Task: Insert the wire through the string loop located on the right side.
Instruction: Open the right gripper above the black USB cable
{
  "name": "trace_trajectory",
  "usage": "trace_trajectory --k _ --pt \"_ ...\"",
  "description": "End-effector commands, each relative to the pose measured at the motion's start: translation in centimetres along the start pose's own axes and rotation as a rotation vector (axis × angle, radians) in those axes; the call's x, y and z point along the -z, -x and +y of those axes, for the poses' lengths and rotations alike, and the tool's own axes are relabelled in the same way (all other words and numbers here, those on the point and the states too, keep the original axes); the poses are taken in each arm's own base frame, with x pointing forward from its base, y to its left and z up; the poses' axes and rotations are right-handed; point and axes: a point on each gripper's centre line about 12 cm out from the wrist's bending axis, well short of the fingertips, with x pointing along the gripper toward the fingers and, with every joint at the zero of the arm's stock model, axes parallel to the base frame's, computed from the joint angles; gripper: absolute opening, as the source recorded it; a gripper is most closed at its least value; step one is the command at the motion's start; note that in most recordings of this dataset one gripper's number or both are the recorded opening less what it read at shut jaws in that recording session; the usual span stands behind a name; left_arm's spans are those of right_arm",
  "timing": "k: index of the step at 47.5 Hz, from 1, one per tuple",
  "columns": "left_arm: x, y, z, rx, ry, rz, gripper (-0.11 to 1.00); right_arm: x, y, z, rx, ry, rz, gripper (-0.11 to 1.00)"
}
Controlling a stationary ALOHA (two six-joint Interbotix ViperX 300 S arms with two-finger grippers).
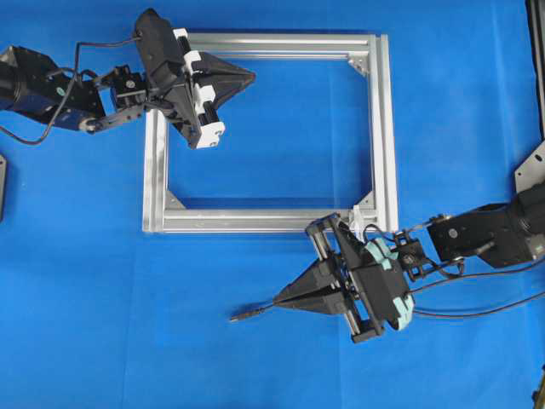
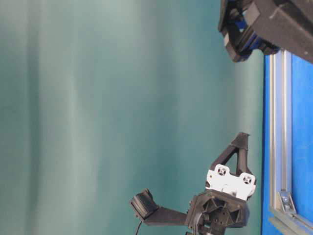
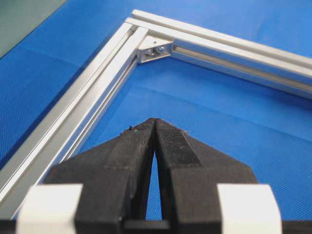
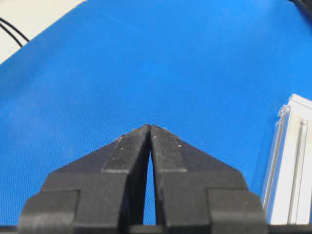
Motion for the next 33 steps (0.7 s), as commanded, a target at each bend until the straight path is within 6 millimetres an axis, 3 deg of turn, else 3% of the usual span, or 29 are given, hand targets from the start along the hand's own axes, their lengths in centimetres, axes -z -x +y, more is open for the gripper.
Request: trace_trajectory --k 1,7,26,33 --pt "-1.66 0.16 -0.49 0.023 -0.017 -0.033 0.00 -1.94 0.09 0.28 -0.006 0.006 -0.054 0.00" --pt "-1.37 0.26 -0.46 0.022 -0.017 -0.013 0.00 -1.61 0.13 0.24 -0.005 0.001 0.003 -0.06" --pt "-1.32 0.34 -0.46 0.023 -0.018 -0.012 0.00 -1.34 0.10 0.28 -0.005 -0.039 0.029 -0.06" --pt "-1.32 0.34 -0.47 0.024 -0.019 -0.012 0.00 -1.34 0.06 0.26 -0.004 -0.042 0.029 0.05"
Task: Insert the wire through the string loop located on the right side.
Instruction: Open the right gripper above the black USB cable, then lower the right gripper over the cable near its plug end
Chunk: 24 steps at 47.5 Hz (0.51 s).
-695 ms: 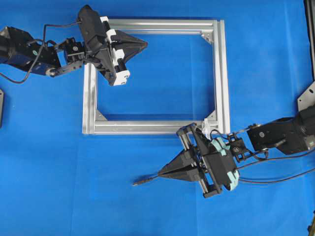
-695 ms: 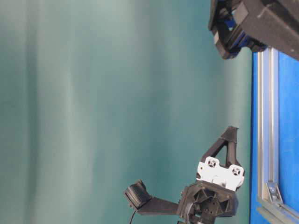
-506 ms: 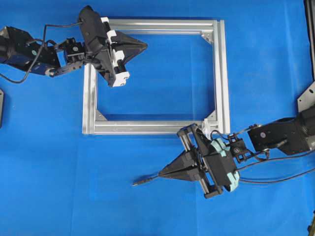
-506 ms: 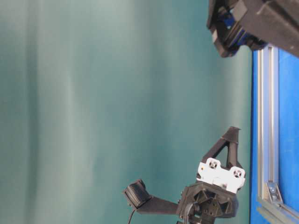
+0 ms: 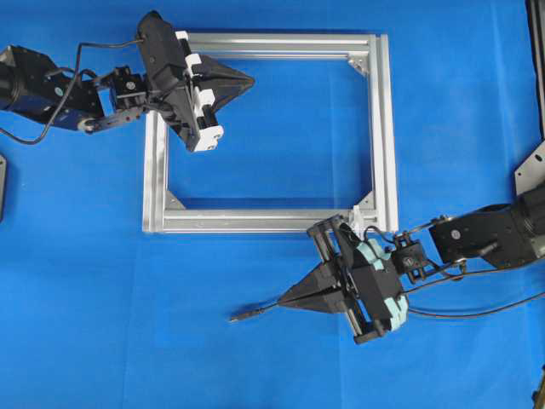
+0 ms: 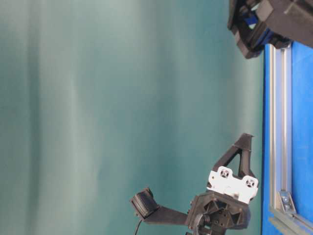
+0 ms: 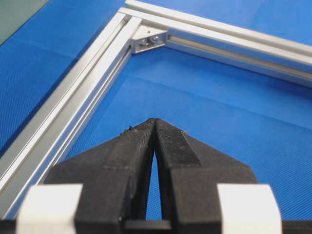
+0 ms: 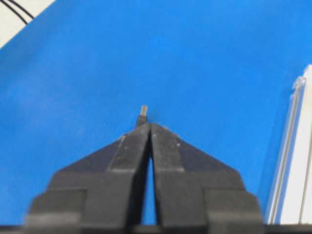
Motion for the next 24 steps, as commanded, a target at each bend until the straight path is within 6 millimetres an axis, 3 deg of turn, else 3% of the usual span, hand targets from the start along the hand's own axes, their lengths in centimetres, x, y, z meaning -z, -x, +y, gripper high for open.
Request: trace_trajectory --k 1,6,15,17,21,24 --pt "-1.46 0.24 -0.16 0.006 -0.002 -0.044 0.00 -1.83 0.06 0.02 0.001 -0.004 -0.054 0.08" --pt "-1.46 0.24 -0.16 0.006 -0.002 -0.044 0.00 -1.83 0.01 -0.01 0.003 -0.016 -0.054 0.32" --pt "-1.46 0.24 -0.16 0.006 -0.002 -0.044 0.00 -1.72 -0.03 -0.07 0.009 -0.028 -0.051 0.87" --pt "-1.45 0.24 -0.16 0.006 -0.002 -0.043 0.00 -1.72 -0.03 -0.10 0.010 -0.030 -0.051 0.91" --pt "-1.45 0.24 -0.16 0.006 -0.002 -0.043 0.00 -1.52 -0.14 -0.17 0.016 -0.038 -0.044 0.84" --pt "-1.46 0.24 -0.17 0.007 -0.003 -0.044 0.00 -1.29 -0.31 -0.21 0.020 -0.043 -0.038 0.85"
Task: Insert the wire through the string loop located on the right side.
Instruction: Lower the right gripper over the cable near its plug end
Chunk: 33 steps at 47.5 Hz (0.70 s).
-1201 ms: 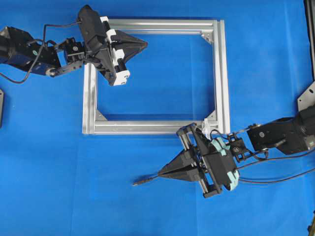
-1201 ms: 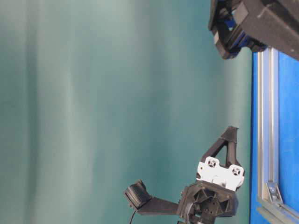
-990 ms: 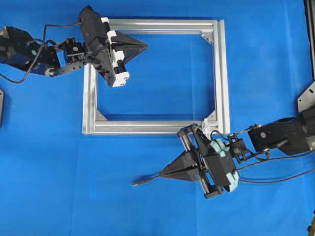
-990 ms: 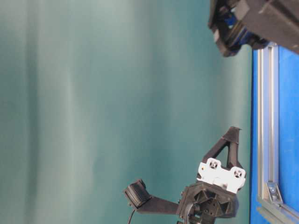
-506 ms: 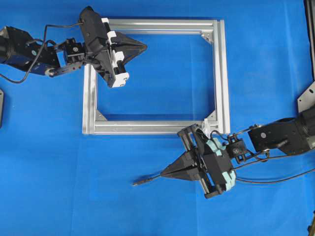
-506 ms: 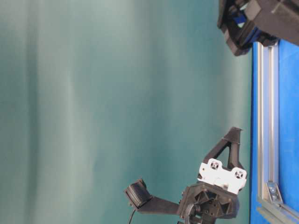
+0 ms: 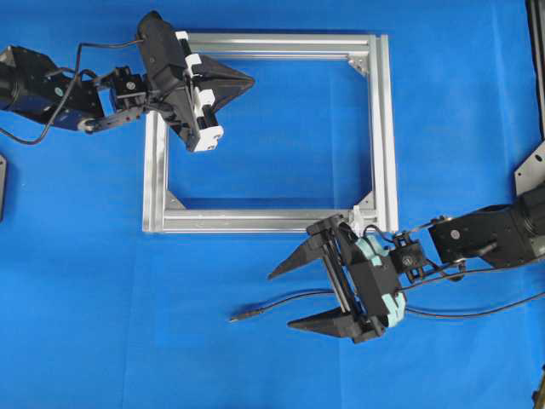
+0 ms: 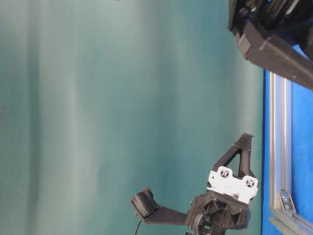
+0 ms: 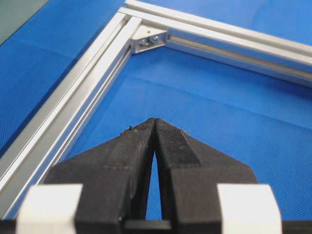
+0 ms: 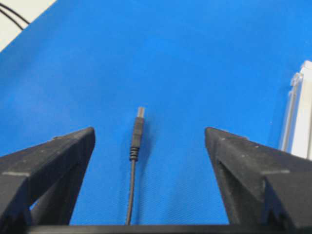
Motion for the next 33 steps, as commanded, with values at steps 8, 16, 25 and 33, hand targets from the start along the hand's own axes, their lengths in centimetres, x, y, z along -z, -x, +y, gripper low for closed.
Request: trace_trajectory --k 8,16,25,33 --pt "-1.5 0.3 -0.2 0.006 -0.002 -0.044 0.00 0.1 -1.3 0.2 0.008 -0.027 -0.004 0.85" --pt "-1.5 0.2 -0.1 0.005 -0.001 -0.044 0.00 1.7 -2.6 0.3 0.019 -0.049 0.033 0.86" --pt "-1.3 0.3 -0.1 0.006 -0.001 -0.040 0.00 3.5 -3.8 0.1 0.043 -0.079 0.072 0.86" --pt "-1.2 0.4 -0.1 0.006 0.001 -0.037 0.00 4.2 -4.3 0.2 0.047 -0.085 0.084 0.85"
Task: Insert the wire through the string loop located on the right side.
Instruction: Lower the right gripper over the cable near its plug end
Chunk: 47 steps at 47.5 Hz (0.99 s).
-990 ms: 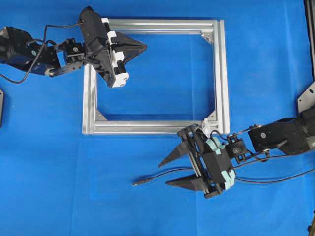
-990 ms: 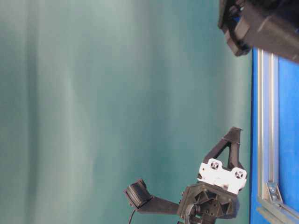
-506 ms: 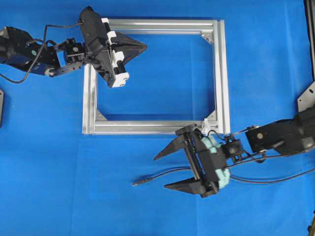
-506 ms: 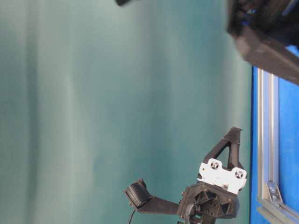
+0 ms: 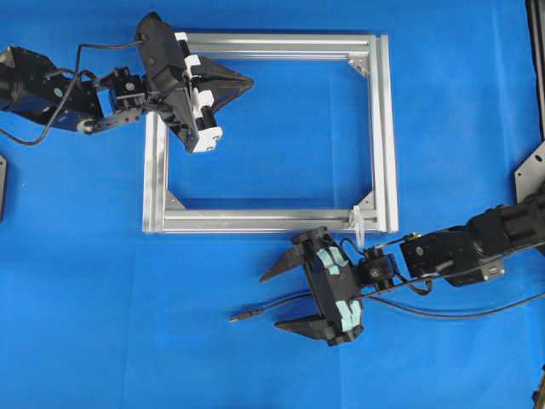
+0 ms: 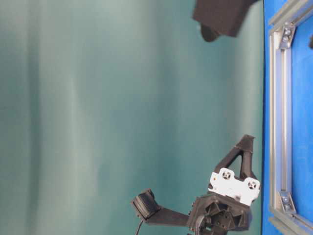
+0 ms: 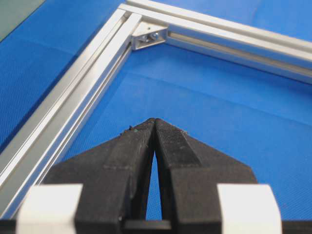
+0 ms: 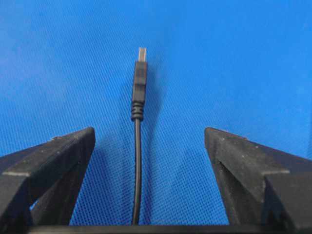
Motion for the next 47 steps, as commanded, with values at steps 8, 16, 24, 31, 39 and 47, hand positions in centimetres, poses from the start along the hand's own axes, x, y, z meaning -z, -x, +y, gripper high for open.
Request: trace_trajectory --k 8,16,24,31,39,47 --pt "-1.49 0.31 -0.20 0.007 0.004 -0.044 0.00 -1.27 -0.13 0.26 -0.005 -0.004 -0.043 0.79" --pt "-1.49 0.31 -0.22 0.008 0.002 -0.044 0.00 -1.18 -0.08 0.26 -0.005 0.000 -0.041 0.66" --pt "-1.44 0.33 -0.20 0.007 0.003 -0.043 0.00 -1.16 -0.02 0.32 -0.010 0.011 -0.045 0.24" --pt "-1.39 0.41 -0.20 0.007 0.001 -0.041 0.00 -1.23 0.00 0.36 -0.013 0.015 -0.048 -0.02" --pt "-1.39 0.41 -0.19 0.006 0.002 -0.041 0.00 -1.15 -0.02 0.35 -0.013 0.015 -0.045 -0.04" --pt "-1.39 0.41 -0.19 0.006 0.002 -0.041 0.00 -1.18 0.00 0.35 -0.013 0.015 -0.044 -0.04"
